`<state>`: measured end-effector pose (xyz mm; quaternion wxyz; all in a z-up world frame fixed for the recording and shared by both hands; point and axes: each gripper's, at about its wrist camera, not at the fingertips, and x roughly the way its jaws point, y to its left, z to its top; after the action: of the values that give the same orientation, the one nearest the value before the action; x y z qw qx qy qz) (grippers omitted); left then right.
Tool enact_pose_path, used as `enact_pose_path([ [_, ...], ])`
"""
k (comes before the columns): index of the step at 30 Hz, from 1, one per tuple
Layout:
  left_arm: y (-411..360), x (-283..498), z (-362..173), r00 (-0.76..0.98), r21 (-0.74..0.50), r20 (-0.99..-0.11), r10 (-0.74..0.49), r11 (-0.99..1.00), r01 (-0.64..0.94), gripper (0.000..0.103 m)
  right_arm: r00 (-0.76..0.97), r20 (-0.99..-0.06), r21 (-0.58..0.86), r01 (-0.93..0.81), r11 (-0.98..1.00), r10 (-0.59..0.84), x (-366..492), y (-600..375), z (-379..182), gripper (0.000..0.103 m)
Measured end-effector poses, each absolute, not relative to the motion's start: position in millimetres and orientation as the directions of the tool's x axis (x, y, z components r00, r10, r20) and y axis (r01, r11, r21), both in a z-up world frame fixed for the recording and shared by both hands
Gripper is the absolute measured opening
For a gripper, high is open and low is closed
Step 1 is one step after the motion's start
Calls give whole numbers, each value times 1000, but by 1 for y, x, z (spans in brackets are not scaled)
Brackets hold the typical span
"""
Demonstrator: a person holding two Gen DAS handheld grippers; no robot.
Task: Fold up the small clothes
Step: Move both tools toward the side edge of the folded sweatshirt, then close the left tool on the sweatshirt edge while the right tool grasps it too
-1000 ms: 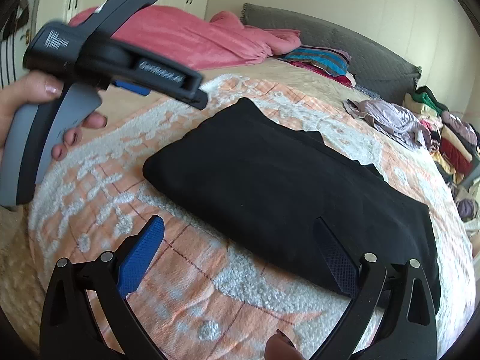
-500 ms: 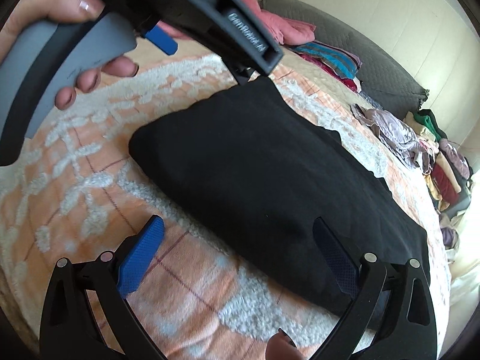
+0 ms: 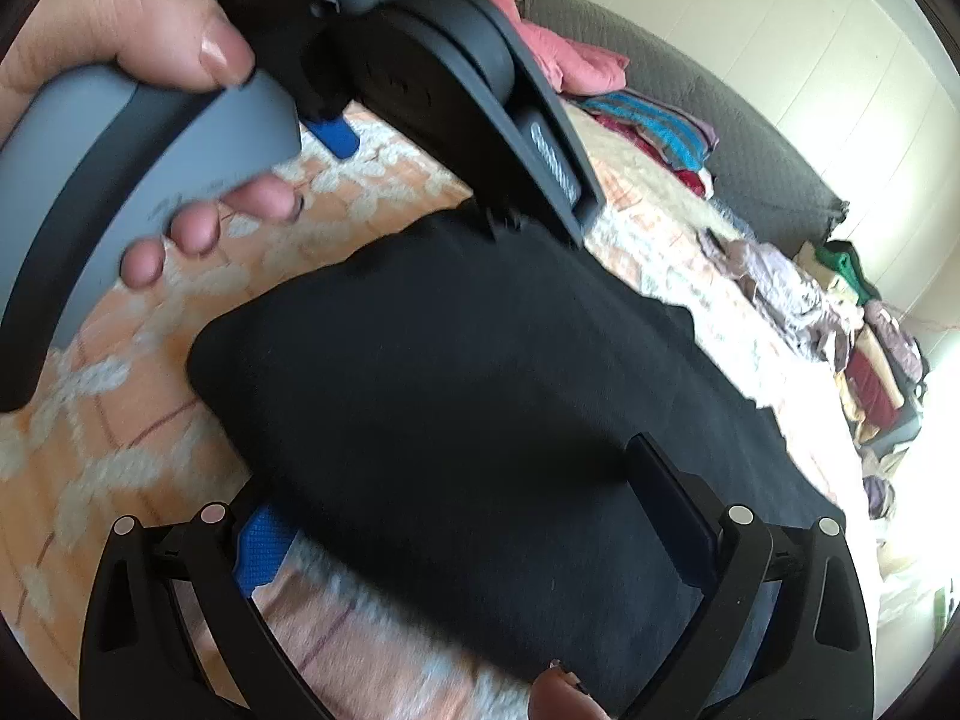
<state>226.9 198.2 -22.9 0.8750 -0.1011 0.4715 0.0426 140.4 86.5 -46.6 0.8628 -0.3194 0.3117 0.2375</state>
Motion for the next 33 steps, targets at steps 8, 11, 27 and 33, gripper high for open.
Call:
enact_pose_path([
  [8,200,240,-28,543,-224,-833,-105,962,-158,93,741,-622,-427,-593,683,255,133,79,-39,70],
  [11,197,246,-29,540,-268,-828,-152,953,-144,93,744,-609,-417,-596,686,276,128,74,-36,46],
  [27,190,254,-30,544,-362,-802,-247,925,-114,80,788,-523,-365,-551,750,324,113,50,-12,15],
  [33,180,246,-19,562,-427,-764,-317,902,-71,37,799,-506,-338,-531,777,325,109,42,-9,15],
])
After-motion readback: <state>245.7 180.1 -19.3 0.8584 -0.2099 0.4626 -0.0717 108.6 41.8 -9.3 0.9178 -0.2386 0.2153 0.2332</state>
